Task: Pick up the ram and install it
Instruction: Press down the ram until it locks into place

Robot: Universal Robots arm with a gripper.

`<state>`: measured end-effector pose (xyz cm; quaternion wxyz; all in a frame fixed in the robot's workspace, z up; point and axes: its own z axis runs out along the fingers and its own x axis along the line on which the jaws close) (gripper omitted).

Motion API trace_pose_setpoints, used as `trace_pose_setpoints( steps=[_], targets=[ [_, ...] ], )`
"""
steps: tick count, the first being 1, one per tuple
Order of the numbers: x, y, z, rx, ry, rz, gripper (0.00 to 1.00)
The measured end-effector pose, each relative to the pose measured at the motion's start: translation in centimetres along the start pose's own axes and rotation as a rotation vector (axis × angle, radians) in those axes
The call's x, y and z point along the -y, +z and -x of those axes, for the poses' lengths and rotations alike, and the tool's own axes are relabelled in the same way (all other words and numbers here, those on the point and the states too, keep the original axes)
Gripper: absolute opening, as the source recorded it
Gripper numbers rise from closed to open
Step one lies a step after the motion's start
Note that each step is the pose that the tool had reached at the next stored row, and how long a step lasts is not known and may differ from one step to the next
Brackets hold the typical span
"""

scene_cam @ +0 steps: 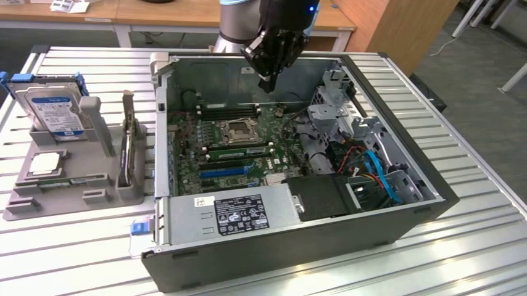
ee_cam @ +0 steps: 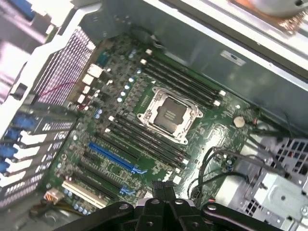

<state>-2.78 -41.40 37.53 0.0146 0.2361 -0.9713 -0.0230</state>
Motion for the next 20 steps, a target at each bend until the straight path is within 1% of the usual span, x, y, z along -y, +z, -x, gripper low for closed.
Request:
trace_pose_setpoints(
  steps=[20],
  targets=[
    [0.01,0.11,0.00,0.0188,0.363,0.0063,0.11]
  ],
)
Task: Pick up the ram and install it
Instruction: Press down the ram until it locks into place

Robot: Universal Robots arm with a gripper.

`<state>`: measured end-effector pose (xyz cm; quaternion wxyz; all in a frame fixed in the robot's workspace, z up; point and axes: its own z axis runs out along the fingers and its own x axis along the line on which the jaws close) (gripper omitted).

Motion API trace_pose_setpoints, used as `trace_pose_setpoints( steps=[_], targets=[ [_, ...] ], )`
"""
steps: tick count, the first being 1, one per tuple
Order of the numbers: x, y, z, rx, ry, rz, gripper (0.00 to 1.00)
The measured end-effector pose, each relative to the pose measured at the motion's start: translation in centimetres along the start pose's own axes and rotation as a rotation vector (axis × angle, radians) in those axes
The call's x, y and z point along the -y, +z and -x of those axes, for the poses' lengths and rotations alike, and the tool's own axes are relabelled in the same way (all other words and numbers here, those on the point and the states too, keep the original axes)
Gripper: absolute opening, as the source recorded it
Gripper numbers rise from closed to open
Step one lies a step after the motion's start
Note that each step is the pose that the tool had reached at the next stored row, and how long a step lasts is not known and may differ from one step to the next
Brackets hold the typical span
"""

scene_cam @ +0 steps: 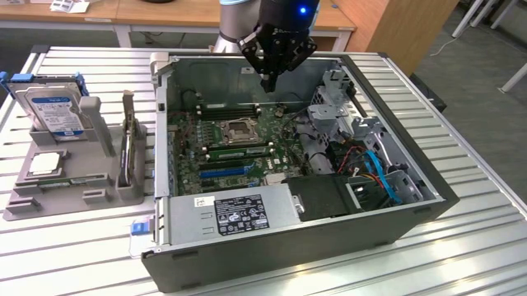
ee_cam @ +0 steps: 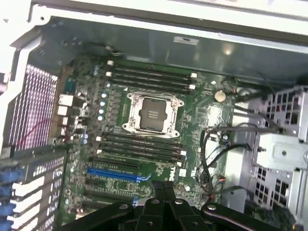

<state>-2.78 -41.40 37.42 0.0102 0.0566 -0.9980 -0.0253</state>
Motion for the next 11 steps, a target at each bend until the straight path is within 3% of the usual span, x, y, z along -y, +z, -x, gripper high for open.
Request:
trace_pose_setpoints(
  steps=[6,11],
  targets=[
    [0.00,0.03,0.00,0.0052,0.103,0.0017,0.11],
    [0.00,0.03,0.00,0.0053,0.103,0.0018,0.11]
  ],
)
